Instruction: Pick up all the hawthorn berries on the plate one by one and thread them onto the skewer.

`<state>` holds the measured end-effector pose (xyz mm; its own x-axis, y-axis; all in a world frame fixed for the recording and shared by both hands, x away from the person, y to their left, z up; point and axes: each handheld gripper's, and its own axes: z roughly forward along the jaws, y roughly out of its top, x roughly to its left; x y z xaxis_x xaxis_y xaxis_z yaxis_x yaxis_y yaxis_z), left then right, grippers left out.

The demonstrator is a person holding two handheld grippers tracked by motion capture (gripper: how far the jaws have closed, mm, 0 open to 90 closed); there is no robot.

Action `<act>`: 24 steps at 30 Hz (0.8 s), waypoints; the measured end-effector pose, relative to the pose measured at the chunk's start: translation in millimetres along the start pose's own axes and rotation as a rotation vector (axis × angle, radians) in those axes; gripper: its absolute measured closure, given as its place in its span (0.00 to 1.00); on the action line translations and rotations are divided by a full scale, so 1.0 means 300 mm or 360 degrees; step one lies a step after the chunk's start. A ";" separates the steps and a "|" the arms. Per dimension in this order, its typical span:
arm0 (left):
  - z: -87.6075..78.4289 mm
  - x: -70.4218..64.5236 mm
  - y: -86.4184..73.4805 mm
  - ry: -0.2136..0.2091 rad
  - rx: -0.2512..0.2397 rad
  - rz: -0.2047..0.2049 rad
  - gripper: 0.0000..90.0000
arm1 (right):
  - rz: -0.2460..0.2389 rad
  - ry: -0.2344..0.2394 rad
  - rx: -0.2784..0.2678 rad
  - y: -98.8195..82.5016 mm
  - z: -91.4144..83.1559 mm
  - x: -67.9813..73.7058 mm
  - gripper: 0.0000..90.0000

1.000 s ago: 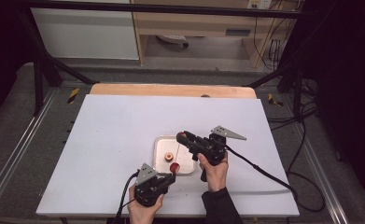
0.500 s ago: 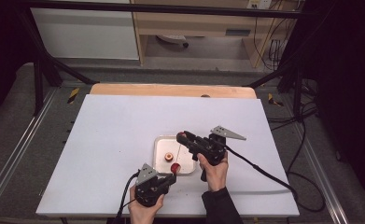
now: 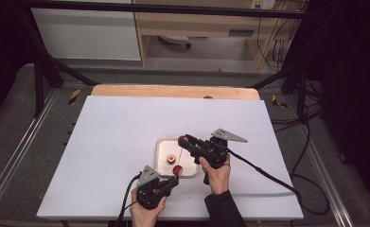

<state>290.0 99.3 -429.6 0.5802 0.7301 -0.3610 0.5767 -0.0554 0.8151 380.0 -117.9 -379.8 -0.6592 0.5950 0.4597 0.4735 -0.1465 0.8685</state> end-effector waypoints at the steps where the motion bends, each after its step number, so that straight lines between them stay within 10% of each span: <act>1: -0.001 0.000 0.002 -0.0010 -0.0006 -0.0021 0.98 | -0.0007 0.0004 0.0004 -0.001 0.000 0.000 0.68; 10: 0.006 -0.010 -0.006 -0.0035 -0.0047 -0.0114 0.98 | -0.0105 -0.0020 -0.0039 -0.021 -0.004 0.012 0.68; 24: 0.000 -0.004 -0.016 -0.0021 -0.0108 -0.0157 0.98 | -0.0018 -0.0011 -0.0055 -0.026 -0.005 0.023 0.68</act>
<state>286.7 98.7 -433.0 0.5303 0.7208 -0.4463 0.5912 0.0629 0.8041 370.8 -114.0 -383.2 -0.6603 0.6021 0.4489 0.4455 -0.1671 0.8795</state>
